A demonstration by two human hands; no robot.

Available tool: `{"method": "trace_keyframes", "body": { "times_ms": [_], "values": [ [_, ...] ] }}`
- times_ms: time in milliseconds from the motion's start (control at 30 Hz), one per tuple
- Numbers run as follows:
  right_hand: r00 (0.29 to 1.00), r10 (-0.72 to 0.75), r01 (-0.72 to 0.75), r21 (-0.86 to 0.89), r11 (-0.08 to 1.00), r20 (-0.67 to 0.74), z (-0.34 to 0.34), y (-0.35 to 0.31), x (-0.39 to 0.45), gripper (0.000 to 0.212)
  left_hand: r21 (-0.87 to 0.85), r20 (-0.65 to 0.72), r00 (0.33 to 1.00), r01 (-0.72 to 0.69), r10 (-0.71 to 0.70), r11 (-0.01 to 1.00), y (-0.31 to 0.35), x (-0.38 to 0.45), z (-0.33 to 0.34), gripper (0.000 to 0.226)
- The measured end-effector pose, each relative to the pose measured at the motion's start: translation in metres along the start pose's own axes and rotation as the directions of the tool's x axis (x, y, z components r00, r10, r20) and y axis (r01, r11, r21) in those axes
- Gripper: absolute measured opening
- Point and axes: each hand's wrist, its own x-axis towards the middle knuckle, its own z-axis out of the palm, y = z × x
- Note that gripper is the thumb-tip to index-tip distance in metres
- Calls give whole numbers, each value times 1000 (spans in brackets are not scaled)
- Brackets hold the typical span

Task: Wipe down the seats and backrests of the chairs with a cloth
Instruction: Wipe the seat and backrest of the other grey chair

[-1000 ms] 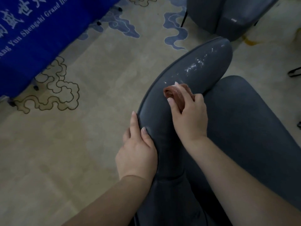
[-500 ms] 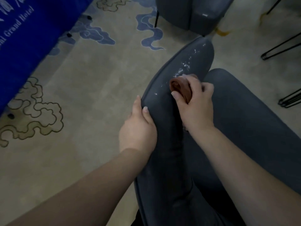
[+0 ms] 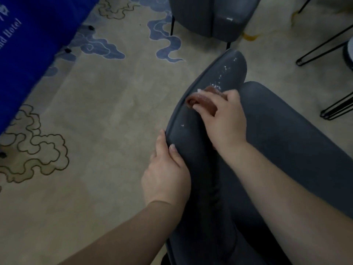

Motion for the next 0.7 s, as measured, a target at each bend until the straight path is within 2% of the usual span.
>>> {"method": "trace_keyframes", "body": {
  "times_ms": [67,167,233,300,433,600,700],
  "values": [
    [1000,7,-7,2,1000,2,3,-2,-1,40,4,6,1000,5,-5,1000,0,0,0,52],
    [982,-182,182,8,983,48,-1,-6,-42,43,-5,30,999,24,-24,1000,1,0,-2,52],
    [962,-257,257,17,966,94,-4,-4,-47,43,-13,32,999,35,-35,999,3,0,-3,53],
    [961,-251,255,-26,967,114,-3,-4,-24,40,-8,25,999,36,-36,999,4,0,-3,51],
    [986,-147,153,-60,986,83,5,-14,5,35,8,-3,1000,16,-15,1000,2,0,-1,52],
    [947,-297,297,17,955,125,-5,-10,-51,40,15,-16,1000,25,-24,1000,2,0,0,54],
    [959,-259,261,-7,965,118,-7,4,-30,39,27,-21,1000,23,-23,999,2,0,1,51]
  ]
}}
